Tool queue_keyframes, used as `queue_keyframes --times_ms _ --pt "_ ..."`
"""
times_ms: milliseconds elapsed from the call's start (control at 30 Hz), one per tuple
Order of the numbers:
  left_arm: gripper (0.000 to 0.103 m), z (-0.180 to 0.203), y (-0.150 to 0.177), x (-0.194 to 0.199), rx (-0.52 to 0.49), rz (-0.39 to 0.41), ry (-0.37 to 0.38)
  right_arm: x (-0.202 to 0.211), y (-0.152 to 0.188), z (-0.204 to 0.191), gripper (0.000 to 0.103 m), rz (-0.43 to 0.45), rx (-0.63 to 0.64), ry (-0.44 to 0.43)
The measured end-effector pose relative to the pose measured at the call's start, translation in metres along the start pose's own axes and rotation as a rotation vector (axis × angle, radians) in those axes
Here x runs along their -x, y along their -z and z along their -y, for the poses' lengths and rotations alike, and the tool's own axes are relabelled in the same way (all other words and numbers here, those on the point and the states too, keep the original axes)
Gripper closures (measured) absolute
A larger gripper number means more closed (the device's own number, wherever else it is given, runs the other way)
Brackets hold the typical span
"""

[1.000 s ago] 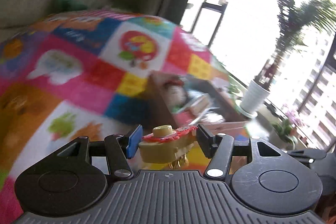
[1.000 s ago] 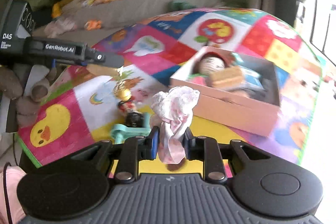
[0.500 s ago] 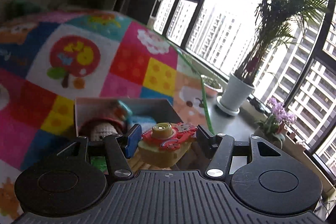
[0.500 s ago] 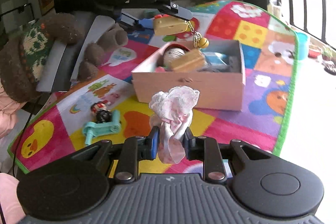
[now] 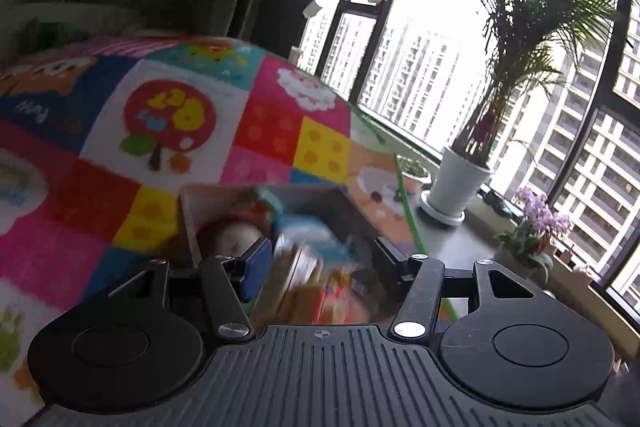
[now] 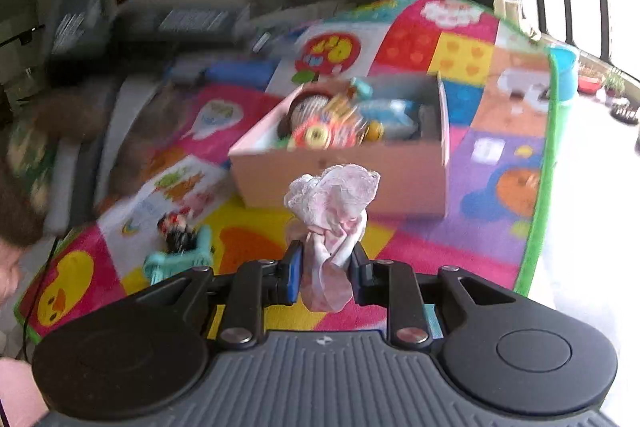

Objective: Organize objects
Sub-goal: 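Drop the keychain and lace cloth into the pink box with both grippers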

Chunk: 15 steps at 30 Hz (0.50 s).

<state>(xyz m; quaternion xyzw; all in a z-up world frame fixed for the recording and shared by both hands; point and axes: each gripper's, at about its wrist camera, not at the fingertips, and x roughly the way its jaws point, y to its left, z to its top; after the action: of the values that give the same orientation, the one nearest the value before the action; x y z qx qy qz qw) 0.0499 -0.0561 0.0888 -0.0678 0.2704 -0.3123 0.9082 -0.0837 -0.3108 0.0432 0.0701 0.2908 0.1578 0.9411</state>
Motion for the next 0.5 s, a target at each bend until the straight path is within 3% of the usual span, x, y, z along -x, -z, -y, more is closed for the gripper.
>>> queue_keyframes --times_ms 167,300,367,400,500 --pt "0.043 -0.019 0.043 0.031 0.047 -0.069 0.006 -0.010 -0.047 0.010 0.080 0.063 0.010 0.059" --pt "0.043 -0.031 0.060 0.039 0.101 -0.104 0.001 -0.050 -0.091 0.016 0.079 0.026 0.042 0.151" --pt "0.046 -0.035 0.061 0.042 0.093 -0.101 -0.018 -0.076 -0.106 0.021 0.066 -0.051 0.048 0.176" --pt "0.047 -0.039 0.061 0.045 0.087 -0.097 -0.033 -0.084 -0.110 0.024 0.054 -0.075 0.028 0.182" --pt "0.047 -0.050 0.062 0.057 0.087 -0.069 -0.062 -0.083 -0.120 0.031 0.050 -0.076 -0.021 0.187"
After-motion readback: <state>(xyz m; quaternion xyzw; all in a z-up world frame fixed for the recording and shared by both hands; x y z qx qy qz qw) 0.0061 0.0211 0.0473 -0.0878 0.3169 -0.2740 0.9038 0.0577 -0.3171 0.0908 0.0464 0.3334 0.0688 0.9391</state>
